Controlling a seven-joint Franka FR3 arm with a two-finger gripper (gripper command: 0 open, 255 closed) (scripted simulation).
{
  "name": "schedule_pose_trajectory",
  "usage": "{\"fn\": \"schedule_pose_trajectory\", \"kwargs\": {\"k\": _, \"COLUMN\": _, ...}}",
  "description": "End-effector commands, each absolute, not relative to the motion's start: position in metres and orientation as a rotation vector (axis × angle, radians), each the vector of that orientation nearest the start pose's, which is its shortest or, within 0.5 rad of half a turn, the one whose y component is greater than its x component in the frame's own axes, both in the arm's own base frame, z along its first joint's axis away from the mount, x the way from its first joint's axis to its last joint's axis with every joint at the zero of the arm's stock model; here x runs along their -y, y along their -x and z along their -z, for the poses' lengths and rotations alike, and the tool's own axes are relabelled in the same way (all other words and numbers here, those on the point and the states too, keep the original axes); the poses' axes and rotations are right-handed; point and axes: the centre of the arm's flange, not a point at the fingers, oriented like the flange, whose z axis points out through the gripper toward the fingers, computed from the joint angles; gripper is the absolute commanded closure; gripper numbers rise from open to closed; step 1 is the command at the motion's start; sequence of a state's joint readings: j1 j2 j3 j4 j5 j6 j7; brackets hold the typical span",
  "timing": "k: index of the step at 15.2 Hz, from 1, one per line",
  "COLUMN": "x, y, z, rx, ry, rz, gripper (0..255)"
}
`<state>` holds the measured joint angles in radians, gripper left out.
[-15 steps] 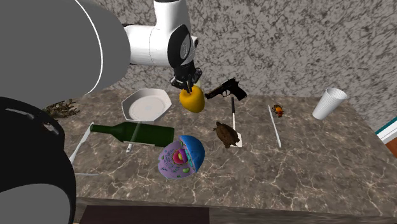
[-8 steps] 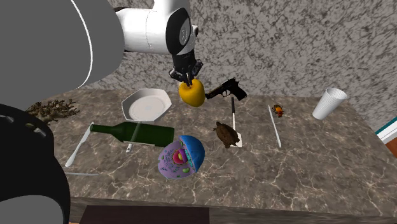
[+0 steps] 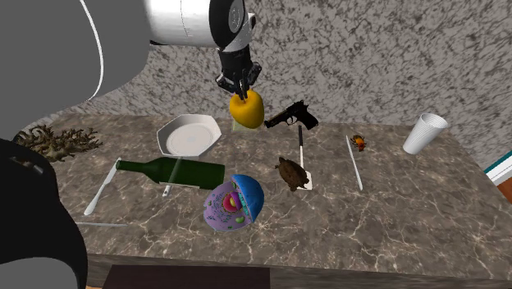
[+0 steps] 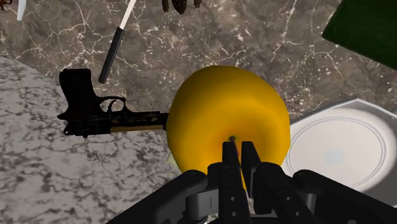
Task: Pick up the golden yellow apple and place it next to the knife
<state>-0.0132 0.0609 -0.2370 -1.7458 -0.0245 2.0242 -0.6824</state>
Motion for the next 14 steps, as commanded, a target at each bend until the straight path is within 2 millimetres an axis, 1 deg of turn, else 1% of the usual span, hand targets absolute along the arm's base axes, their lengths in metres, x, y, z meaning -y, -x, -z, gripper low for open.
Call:
{"fn": "schedule_pose_trajectory", "kwargs": {"k": 1, "x": 0.147, "y": -0.584, "z": -0.561, "rx": 0.716, "ry": 3.181, "rz": 0.293, "gripper": 255}}
{"fn": "schedule_pose_trajectory", "kwargs": {"k": 7, "x": 0.147, "y": -0.584, "z": -0.592, "rx": 0.716, "ry": 3.181, "rz": 0.293, "gripper": 255}}
{"fn": "schedule_pose_trajectory", "kwargs": {"k": 8, "x": 0.147, "y": -0.584, "z": -0.593, "rx": 0.716, "ry": 3.181, "rz": 0.293, "gripper": 255}}
{"fn": "schedule_pose_trajectory", "kwargs": {"k": 14, "x": 0.074, "y": -0.555, "z": -0.594, "rx": 0.716, "ry": 3.181, "rz": 0.293, "gripper": 255}}
